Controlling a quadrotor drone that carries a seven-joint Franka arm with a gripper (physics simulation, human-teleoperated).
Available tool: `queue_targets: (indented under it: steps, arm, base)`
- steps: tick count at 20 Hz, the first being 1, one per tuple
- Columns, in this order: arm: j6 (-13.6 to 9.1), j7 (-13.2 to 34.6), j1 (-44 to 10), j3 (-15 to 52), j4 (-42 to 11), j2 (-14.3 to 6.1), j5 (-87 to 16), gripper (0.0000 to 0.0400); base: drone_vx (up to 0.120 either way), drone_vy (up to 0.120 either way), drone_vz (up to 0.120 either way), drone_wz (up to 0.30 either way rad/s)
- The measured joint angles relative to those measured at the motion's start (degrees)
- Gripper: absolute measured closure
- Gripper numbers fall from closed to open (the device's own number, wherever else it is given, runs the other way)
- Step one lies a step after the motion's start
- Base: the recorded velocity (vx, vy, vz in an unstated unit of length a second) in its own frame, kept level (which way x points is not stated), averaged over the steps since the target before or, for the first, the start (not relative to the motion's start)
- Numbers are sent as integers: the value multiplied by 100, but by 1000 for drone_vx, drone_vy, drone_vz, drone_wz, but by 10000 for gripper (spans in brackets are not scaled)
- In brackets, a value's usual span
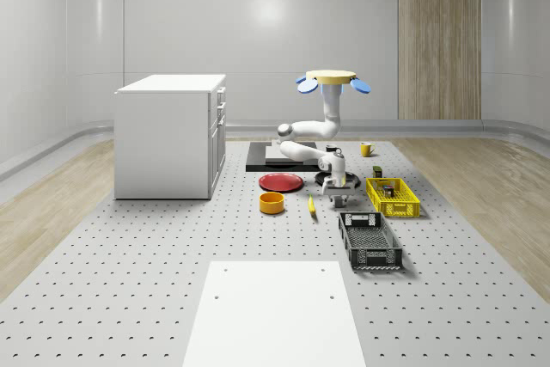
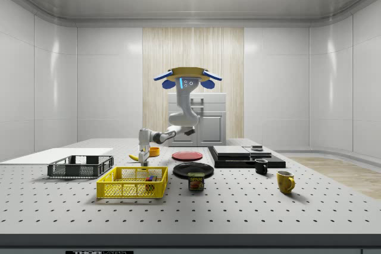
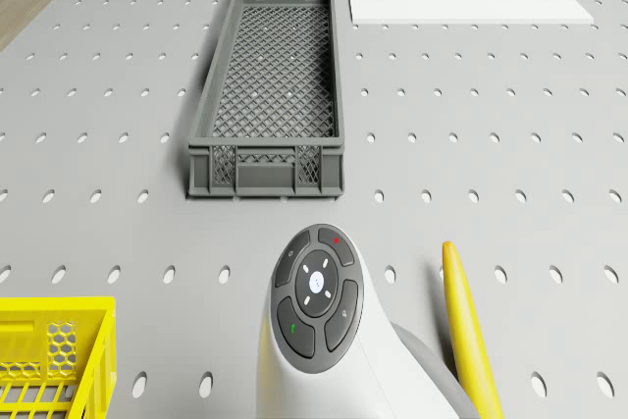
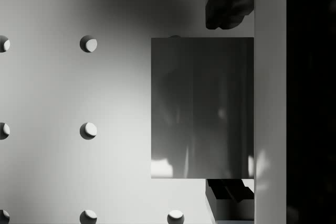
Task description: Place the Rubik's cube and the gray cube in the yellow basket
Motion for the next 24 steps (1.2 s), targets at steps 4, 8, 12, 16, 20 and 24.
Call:
queue_targets:
  steps: [4,8,12,16,20,24]
  arm:
    - [1,-16,81,-47,-64,-17,-43,0]
    - [-7,-30,142,-81,-111,-22,-78,23]
    - [-23,-42,175,-97,-131,-10,-98,103]
    - [-42,-53,197,-106,-141,8,-113,133]
    - [-62,-64,213,-111,-146,28,-125,144]
    - [-96,-74,235,-89,-164,45,-111,147]
  base:
    - [0,0,0,0]
    - [0,0,0,0]
    - [0,0,0,0]
    - [0,0,0,0]
    - [0,0,0,0]
    - [0,0,0,0]
